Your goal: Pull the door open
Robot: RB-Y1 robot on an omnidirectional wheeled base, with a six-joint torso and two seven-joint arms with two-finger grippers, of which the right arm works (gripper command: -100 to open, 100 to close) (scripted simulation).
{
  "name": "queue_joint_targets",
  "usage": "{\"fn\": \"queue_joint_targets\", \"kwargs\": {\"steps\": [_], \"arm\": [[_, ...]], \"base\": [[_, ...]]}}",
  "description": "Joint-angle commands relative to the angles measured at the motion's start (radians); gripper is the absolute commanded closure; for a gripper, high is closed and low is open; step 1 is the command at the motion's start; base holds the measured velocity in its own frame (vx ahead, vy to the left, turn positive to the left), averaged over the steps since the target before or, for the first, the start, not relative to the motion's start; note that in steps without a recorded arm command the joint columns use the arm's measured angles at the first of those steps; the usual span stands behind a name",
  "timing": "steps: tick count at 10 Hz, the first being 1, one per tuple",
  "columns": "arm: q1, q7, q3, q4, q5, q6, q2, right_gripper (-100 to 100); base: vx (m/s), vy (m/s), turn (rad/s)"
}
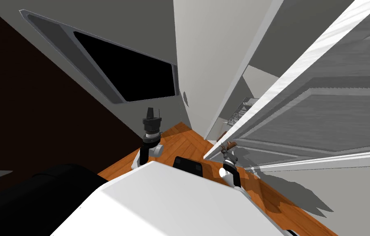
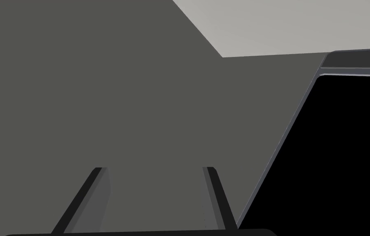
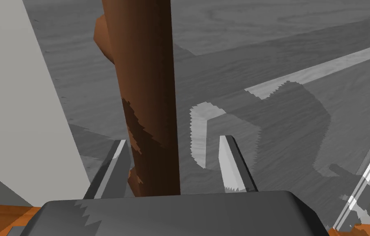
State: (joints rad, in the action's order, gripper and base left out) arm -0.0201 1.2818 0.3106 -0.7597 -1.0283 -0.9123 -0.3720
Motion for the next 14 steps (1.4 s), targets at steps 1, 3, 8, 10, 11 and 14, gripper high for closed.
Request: {"fn": "queue_joint_targets", "kwargs": {"steps": [1,3,8,10,11,14], "arm": [[-0.006,-0.007,-0.014,-0.001,-0.008,0.002,-0.011,100],[0.001,-0.008,-0.013,0.004,-0.007,0.001,-0.008,100],[0.023,-0.01,-0.01,0.021,-0.003,0.0,0.002,100],[0.027,-0.011,-0.01,0.024,-0.002,0.0,0.003,100],[0.029,-0.011,-0.01,0.026,-0.002,0.0,0.004,100],[0.035,-0.012,-0.009,0.03,-0.001,-0.001,0.007,100]], "base": [[-0.234,0.02,0.054],[-0.214,0.014,0.067],[0.071,-0.04,0.114],[0.164,-0.02,0.063],[0.211,-0.034,0.043],[0.179,-0.035,0.046]]}}
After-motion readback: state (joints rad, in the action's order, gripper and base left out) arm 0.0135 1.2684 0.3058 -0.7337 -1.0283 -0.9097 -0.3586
